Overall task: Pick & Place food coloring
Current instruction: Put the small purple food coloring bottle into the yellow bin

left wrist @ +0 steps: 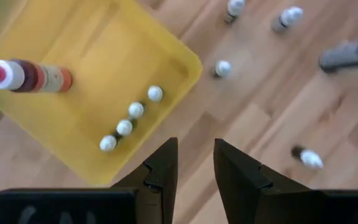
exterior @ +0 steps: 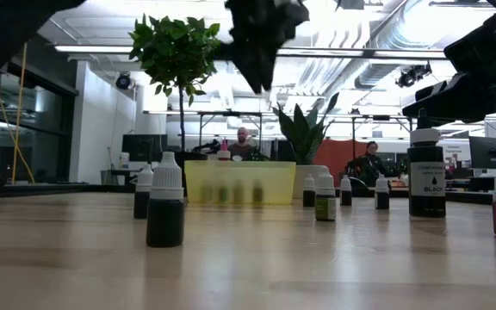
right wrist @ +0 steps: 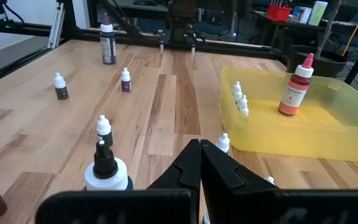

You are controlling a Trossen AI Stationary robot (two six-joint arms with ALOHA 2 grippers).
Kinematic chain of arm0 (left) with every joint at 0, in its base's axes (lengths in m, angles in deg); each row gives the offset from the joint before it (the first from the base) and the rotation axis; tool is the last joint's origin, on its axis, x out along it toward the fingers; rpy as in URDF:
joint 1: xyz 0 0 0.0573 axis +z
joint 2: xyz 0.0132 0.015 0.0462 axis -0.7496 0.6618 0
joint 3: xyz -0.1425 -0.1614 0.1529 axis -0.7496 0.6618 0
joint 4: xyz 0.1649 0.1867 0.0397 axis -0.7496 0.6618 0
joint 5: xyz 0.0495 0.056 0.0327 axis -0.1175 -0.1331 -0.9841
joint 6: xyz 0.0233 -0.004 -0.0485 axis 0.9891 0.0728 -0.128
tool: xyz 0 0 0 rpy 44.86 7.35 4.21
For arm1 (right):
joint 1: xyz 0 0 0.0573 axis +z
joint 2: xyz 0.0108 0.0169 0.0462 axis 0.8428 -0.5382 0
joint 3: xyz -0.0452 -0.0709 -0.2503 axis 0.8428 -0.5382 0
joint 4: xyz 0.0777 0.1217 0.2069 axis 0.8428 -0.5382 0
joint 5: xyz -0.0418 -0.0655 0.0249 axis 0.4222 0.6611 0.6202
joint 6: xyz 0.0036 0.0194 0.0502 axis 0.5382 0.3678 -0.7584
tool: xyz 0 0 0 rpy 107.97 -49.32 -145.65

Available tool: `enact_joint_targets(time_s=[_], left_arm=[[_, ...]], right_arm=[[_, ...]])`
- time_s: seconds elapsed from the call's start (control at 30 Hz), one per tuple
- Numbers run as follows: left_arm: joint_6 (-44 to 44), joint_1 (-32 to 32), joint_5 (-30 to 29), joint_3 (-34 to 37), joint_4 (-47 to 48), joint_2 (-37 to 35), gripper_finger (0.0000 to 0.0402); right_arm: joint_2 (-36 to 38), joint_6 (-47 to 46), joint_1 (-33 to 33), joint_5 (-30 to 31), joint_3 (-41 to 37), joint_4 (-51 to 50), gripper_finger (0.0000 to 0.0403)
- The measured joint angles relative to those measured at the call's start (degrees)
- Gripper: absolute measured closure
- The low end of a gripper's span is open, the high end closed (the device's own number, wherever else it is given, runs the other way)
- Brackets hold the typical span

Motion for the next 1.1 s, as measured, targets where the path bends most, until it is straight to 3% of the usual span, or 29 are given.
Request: enact_joint_targets(time_s=[0.2,0.43,0.67,0.87,1.1], left_arm=[[1.10,-3.07,-0.23,0.04,7.16,-3.16,0.0305],[-2.37,-7.09,-0.25,4.66,6.94,-7.02,0.0305],[-5.15,-11.16,-0.24,24.48,0.81,-16.74,0.0305],[-7.04,-15.41,2.30,42.25,-9.83,-25.54,0.0305],[-9.26,-19.30,3.18,52.64,-16.02,-27.79,0.0305]], right_arm=[[0.01,0.00,0.01,0.02,0.00,0.00,0.0402],[-0.02,0.00,0.00,0.02,0.00,0.00,0.0402],[-0.02,0.00,0.02,0.00,0.00,-0.02,0.0402],[-0.02,-0.01,0.00,0.01,0.00,-0.02,0.0402],[-0.02,0.00,0.02,0.01,0.00,-0.01,0.0402]])
